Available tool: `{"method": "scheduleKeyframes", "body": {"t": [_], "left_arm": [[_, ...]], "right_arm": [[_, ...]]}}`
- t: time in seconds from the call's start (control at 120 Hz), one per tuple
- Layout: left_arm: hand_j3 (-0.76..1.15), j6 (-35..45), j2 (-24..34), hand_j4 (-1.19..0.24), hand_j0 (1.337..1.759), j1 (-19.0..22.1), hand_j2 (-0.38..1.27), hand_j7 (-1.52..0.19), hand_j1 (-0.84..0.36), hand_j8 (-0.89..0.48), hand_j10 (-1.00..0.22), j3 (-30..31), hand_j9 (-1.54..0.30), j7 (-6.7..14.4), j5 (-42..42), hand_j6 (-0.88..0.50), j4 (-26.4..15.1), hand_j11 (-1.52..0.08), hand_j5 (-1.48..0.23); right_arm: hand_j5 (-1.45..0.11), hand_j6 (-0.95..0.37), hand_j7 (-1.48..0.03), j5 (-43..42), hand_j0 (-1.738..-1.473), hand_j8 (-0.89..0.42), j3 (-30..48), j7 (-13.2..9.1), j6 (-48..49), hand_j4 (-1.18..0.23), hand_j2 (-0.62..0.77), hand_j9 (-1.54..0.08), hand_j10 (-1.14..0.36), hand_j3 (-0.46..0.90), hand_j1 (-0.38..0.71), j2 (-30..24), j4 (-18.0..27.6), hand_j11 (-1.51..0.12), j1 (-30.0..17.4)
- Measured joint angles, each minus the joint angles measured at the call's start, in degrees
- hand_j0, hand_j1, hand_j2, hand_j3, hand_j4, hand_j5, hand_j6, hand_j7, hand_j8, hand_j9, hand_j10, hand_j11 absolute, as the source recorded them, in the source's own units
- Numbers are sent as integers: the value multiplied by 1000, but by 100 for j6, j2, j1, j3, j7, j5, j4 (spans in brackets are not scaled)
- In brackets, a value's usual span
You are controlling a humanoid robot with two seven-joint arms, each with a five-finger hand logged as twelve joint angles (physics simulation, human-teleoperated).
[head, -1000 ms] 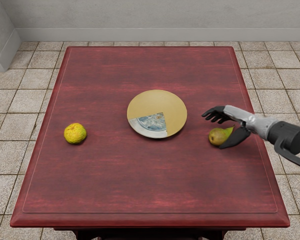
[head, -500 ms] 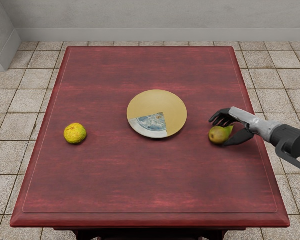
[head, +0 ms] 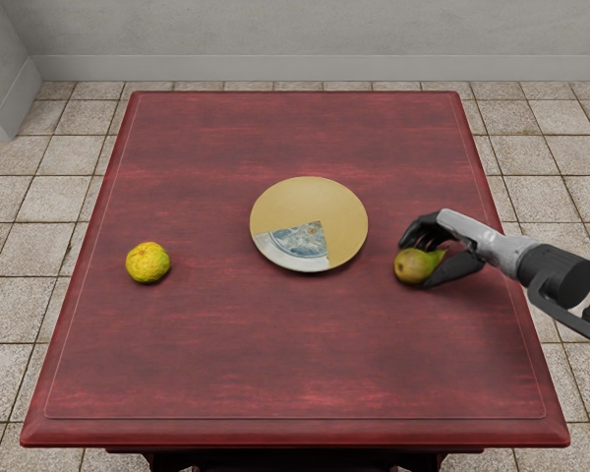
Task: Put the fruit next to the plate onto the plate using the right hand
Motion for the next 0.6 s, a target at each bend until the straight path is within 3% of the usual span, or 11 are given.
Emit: {"method": "scheduleKeyframes", "body": {"t": [0.6], "left_arm": [[0,0,0,0,1658,0,0,0,349,0,0,0,0,0,0,0,0,0,0]], "right_arm": [[-773,-498,-761,825,-1658,-467,524,6,388,-579,232,-772,-436,0,233,157,15,-778,176]]}}
